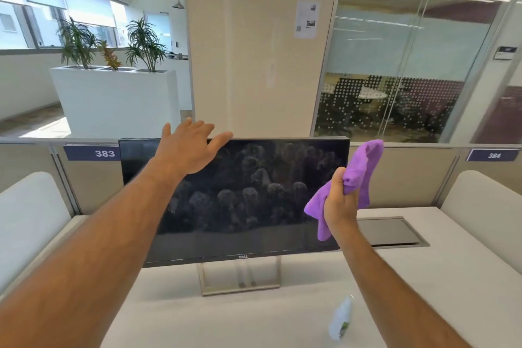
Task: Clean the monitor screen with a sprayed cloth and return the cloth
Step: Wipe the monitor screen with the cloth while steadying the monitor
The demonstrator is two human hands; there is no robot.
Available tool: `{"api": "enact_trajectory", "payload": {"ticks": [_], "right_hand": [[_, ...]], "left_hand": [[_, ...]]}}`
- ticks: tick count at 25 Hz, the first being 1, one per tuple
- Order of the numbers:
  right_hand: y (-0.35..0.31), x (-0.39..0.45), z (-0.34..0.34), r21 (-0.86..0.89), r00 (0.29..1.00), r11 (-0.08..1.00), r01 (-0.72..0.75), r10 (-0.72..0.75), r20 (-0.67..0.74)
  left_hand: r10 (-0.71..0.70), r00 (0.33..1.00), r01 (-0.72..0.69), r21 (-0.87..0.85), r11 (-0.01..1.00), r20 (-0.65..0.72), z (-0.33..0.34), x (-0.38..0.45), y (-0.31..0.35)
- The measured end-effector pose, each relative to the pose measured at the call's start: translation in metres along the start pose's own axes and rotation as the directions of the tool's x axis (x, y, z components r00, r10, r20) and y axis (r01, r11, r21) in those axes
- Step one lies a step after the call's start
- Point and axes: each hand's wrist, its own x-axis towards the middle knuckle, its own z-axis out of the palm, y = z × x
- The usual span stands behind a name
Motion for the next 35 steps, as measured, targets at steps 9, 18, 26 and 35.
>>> {"api": "enact_trajectory", "payload": {"ticks": [9, 18, 26, 35], "right_hand": [[0.021, 0.024, 0.039, -0.534, 0.959, 0.806, 0.257, -0.280, 0.038], [0.051, 0.012, 0.055, -0.786, 0.873, 0.453, 0.420, -0.437, 0.215], [0.028, 0.035, 0.059, -0.766, 0.890, 0.526, 0.369, -0.439, 0.127], [0.056, 0.007, 0.063, -0.768, 0.761, 0.295, 0.569, -0.543, 0.355]], "left_hand": [[0.123, 0.991, -0.123, 0.002, 0.992, -0.042, 0.012, -0.002, -0.009], [0.140, 0.988, -0.141, -0.012, 0.990, -0.064, 0.010, -0.002, -0.005], [0.159, 0.987, -0.160, -0.019, 0.987, -0.038, 0.011, -0.001, -0.009], [0.164, 0.985, -0.160, 0.065, 0.985, -0.056, 0.015, -0.004, -0.007]]}}
